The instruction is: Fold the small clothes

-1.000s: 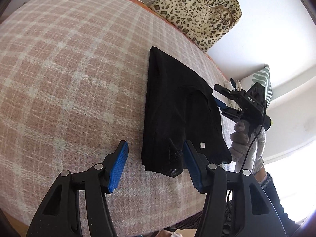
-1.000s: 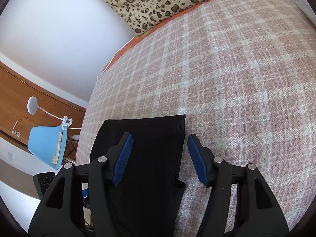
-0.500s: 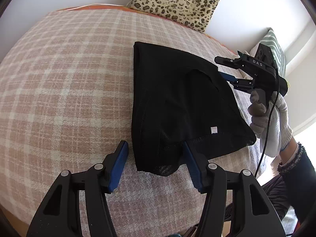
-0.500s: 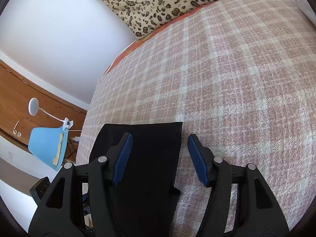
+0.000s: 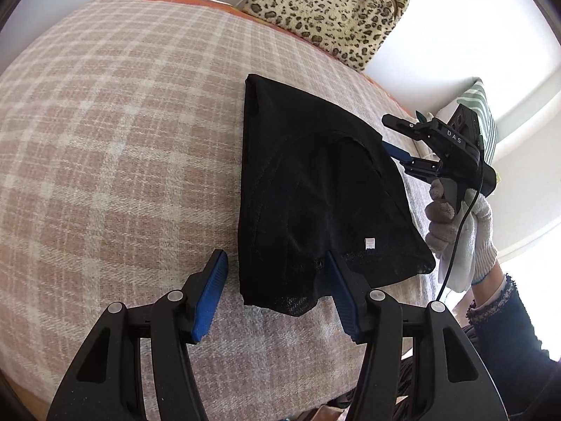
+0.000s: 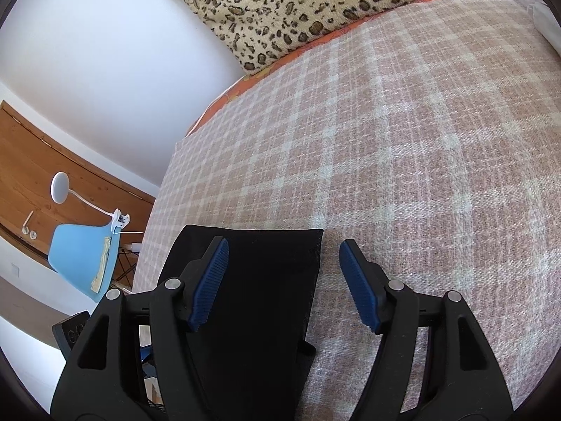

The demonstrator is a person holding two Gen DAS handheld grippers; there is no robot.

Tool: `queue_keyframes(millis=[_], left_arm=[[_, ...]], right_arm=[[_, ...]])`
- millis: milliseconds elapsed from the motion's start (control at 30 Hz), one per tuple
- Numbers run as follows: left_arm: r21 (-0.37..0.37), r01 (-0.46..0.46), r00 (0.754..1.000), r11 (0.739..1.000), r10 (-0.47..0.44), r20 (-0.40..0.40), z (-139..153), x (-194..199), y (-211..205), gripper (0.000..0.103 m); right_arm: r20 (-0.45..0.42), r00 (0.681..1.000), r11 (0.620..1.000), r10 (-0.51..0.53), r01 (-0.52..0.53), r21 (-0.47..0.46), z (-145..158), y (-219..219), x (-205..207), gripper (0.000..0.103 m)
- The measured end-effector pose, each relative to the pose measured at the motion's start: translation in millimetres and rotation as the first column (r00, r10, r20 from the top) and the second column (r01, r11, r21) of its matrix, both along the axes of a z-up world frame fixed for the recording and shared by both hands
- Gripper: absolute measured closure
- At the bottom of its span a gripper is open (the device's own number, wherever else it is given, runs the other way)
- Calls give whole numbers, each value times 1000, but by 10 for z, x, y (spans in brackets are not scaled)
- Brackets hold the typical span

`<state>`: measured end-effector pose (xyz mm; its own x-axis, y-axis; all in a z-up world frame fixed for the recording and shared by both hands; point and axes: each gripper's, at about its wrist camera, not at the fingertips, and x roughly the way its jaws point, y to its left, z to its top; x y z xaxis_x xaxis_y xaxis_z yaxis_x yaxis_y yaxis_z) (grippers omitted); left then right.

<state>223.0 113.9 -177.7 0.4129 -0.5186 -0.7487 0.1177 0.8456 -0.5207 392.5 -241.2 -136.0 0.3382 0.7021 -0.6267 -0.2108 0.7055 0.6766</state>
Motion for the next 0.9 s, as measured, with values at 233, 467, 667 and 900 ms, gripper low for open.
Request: queue_keyframes(millis=[233, 467, 667, 900], left_arm=[[-170, -53, 997, 984, 44, -57, -62, 33, 157, 47], [-262, -84, 994, 961, 61, -96, -94, 70, 230, 47], [-315, -96, 991, 944, 60, -122, -133, 106, 224, 47], [-324, -82, 992, 942, 45, -120, -137, 116, 150, 48]], right_arm=[[18, 999, 1000, 27, -27, -10, -23, 43, -25, 34], [15, 998, 998, 54, -54, 17, -37, 98, -70, 34], [10, 998, 998, 56, -56, 33, -57, 84, -78, 34], [12, 999, 997, 50, -51, 63, -81, 112, -78, 34]])
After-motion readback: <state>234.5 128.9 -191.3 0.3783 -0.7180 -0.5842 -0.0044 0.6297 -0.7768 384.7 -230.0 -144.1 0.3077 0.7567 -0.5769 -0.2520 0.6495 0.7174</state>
